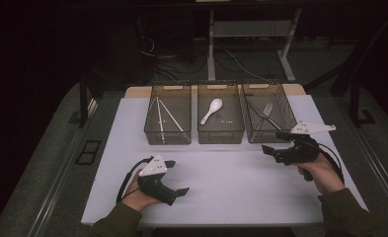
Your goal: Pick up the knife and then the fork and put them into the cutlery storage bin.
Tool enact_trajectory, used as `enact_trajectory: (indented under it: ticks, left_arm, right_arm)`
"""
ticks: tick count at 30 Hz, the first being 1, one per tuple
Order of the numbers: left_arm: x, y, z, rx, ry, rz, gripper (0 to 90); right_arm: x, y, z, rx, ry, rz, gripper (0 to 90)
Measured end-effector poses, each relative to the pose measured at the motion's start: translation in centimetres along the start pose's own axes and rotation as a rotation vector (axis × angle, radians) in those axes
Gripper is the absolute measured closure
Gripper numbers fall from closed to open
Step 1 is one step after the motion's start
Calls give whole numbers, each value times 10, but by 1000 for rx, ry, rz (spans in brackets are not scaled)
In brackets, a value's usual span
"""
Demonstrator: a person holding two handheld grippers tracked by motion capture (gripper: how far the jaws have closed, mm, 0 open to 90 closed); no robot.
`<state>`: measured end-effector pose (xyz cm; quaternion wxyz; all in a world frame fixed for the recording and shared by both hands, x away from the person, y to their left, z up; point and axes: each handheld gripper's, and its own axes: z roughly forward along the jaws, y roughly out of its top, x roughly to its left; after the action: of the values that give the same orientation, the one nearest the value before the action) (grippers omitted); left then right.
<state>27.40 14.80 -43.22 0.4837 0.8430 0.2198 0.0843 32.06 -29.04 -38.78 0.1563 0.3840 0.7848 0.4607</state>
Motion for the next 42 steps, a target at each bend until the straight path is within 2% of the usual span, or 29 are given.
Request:
enact_trajectory:
  ticks: [2,10,14,22,25,28,30,33,42]
  left_arm:
    - [-1,0,0,-1,-1,-12,0]
    - [-1,0,-1,-4,-3,-7,0]
    - [-1,1,-1,-2,-4,-7,0]
    - [-3,1,-1,-3,-9,-7,0]
    - [-3,1,-1,-7,-8,-8,0]
    - [-3,1,-2,-9,-8,-9,0]
    - [-3,1,-2,-11,-9,-8,0]
    - [-2,1,-2,-13,-10,-8,0]
    - [-2,1,-2,-13,-9,-7,0]
  right_arm:
    - [2,-5,-2,-7,5,0,206]
    - [10,-27,-8,-14,33,-9,195]
    - [15,-36,-10,-26,56,4,195]
    - [24,-54,-12,0,81,-12,186]
    - [26,-61,-13,2,84,-7,180]
    - [28,-67,-14,11,61,-27,180]
    - [28,-70,-14,13,62,-21,168]
    - [29,-74,-14,14,65,-6,150]
    - [32,-74,-12,12,74,-11,150]
